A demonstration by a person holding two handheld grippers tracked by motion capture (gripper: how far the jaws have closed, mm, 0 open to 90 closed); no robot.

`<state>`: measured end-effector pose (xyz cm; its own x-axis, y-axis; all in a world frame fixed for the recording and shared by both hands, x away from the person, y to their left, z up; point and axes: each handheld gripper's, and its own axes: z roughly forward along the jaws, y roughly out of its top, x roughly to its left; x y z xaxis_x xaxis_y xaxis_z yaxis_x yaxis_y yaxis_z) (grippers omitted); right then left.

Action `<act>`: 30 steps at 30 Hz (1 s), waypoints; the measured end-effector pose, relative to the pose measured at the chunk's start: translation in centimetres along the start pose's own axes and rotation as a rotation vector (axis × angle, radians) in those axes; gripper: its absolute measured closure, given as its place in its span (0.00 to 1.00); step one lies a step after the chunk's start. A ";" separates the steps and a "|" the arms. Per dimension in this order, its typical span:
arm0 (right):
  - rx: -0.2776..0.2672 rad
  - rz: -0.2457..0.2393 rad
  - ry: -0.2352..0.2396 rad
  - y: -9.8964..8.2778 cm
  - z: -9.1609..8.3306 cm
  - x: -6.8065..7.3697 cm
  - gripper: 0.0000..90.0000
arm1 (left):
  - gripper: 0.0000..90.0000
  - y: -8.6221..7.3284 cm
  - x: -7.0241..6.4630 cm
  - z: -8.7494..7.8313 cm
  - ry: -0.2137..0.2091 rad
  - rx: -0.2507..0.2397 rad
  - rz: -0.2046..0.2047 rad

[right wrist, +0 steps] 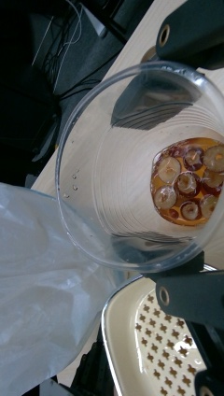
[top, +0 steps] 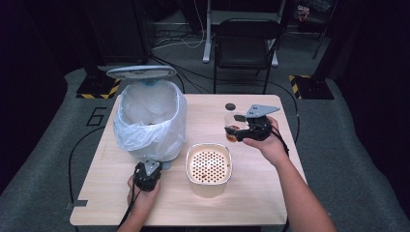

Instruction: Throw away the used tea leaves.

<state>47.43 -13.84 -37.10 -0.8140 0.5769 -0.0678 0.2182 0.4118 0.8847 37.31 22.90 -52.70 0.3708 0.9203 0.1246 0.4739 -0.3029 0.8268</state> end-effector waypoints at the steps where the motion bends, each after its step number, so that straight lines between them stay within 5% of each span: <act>1: -0.005 0.001 0.007 0.2 0.2 0.0 0.41 | 1.00 0.0 0.0 0.0 0.000 0.000 0.001; 16: -0.033 -0.045 0.116 2.7 3.3 0.0 0.41 | 1.00 0.0 0.0 0.0 0.002 -0.003 -0.001; 22: -0.042 -0.138 0.153 3.0 3.8 0.5 0.42 | 1.00 0.0 0.0 0.0 0.002 -0.003 0.000; 26: -0.059 -0.242 0.167 3.0 3.8 1.4 0.42 | 1.00 0.0 0.0 0.0 0.002 -0.003 0.000; 30: -0.070 -0.324 0.145 3.3 3.5 2.4 0.43 | 1.00 0.0 0.0 0.0 0.002 -0.003 -0.001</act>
<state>48.08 -8.59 -35.95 -0.9036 0.3165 -0.2886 -0.0973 0.5045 0.8579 37.31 22.89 -52.72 0.3687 0.9211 0.1253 0.4721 -0.3017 0.8283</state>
